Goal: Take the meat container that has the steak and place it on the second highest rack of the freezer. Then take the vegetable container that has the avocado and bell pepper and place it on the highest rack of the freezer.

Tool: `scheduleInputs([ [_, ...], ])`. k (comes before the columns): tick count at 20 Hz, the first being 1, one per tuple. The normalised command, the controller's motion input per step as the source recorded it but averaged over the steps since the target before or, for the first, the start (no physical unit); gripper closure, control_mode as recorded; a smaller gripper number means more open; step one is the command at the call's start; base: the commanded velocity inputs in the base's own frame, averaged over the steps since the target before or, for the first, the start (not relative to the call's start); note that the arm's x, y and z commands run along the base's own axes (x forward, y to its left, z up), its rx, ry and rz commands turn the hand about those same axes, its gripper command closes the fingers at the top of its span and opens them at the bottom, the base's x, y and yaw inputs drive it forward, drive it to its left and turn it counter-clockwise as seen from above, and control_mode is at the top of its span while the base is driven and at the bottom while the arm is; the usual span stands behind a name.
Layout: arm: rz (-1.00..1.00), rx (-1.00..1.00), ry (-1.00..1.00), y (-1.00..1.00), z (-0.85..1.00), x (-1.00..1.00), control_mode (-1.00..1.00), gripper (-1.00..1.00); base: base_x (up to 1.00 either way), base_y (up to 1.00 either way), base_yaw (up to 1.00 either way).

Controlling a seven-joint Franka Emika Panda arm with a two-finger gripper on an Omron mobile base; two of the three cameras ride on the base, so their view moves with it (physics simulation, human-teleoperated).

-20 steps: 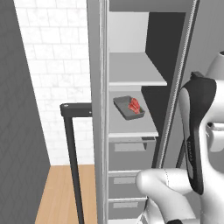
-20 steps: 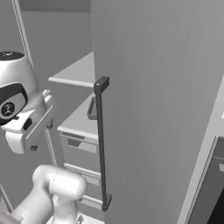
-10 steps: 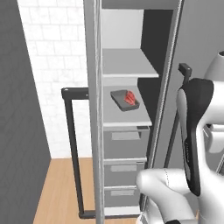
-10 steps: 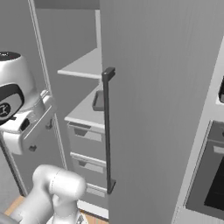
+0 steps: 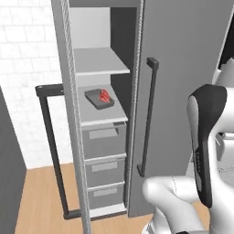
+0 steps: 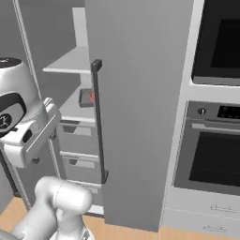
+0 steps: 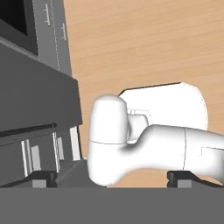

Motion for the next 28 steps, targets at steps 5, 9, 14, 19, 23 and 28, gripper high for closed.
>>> scheduleInputs([
  [5, 0.00, 0.00, 0.00, 0.00, 0.00, 0.00, 1.00, -1.00, -0.05, -0.75, -0.31],
  [9, 0.00, 0.00, 0.00, 0.00, 0.00, 0.00, 1.00, -1.00, 0.00, -0.94, -0.04],
  [14, 0.00, 0.00, 0.00, 0.00, 0.00, 0.00, 1.00, -1.00, 0.10, -0.99, 0.00],
  [19, 0.00, 0.00, 0.00, 0.00, 0.00, 0.00, 1.00, -1.00, 0.03, -0.95, 0.00],
  [23, 0.00, 0.00, 0.00, 0.00, 0.00, 0.00, 1.00, -1.00, 0.17, -0.83, 0.00],
  [28, 0.00, 0.00, 0.00, 0.00, 0.00, 0.00, 1.00, -1.00, 0.09, -0.83, -0.01],
])
